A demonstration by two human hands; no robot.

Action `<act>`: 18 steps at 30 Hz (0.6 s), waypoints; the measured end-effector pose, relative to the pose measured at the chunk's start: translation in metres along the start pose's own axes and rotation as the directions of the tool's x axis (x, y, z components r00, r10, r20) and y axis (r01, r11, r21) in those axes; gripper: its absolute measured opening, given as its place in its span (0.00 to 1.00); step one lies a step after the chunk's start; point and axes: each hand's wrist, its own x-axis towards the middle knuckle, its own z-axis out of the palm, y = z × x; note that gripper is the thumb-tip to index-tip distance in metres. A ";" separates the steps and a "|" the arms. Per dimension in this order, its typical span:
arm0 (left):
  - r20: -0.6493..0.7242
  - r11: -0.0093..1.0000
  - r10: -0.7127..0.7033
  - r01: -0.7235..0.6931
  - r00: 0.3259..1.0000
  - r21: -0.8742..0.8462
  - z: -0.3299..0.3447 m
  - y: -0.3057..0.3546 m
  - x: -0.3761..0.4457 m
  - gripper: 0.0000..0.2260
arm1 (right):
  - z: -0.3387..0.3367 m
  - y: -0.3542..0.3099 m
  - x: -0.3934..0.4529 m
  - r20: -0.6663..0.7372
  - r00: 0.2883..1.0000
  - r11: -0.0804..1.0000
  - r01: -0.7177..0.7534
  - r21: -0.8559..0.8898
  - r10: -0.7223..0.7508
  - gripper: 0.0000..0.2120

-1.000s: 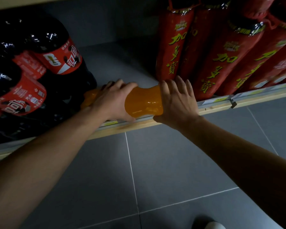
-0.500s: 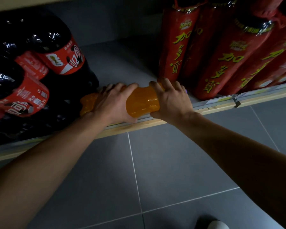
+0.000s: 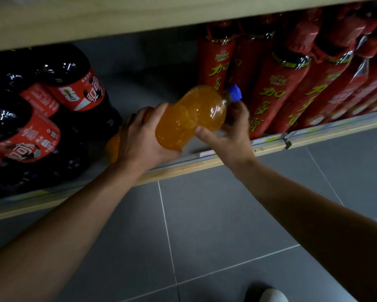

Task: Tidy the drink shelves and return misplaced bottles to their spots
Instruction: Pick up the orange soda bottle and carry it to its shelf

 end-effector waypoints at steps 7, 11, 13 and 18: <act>-0.092 0.988 -0.020 0.006 0.996 -0.153 -0.001 0.026 -0.020 0.49 | 0.016 -0.033 -0.006 -0.125 0.992 0.971 0.036 0.238 -0.006 0.48; -0.067 0.992 -0.018 0.009 0.998 -0.127 -0.002 0.030 -0.024 0.50 | 0.008 -0.039 -0.012 -0.122 0.991 0.973 0.080 0.216 -0.055 0.39; -0.042 0.994 -0.018 0.013 0.999 -0.107 -0.003 0.033 -0.028 0.50 | 0.007 -0.038 -0.014 -0.102 0.993 0.972 0.080 0.220 -0.058 0.36; 0.165 0.999 0.011 -0.005 0.986 -0.037 -0.020 0.027 -0.014 0.55 | 0.000 -0.023 -0.016 -0.091 0.990 0.965 0.125 0.229 -0.107 0.27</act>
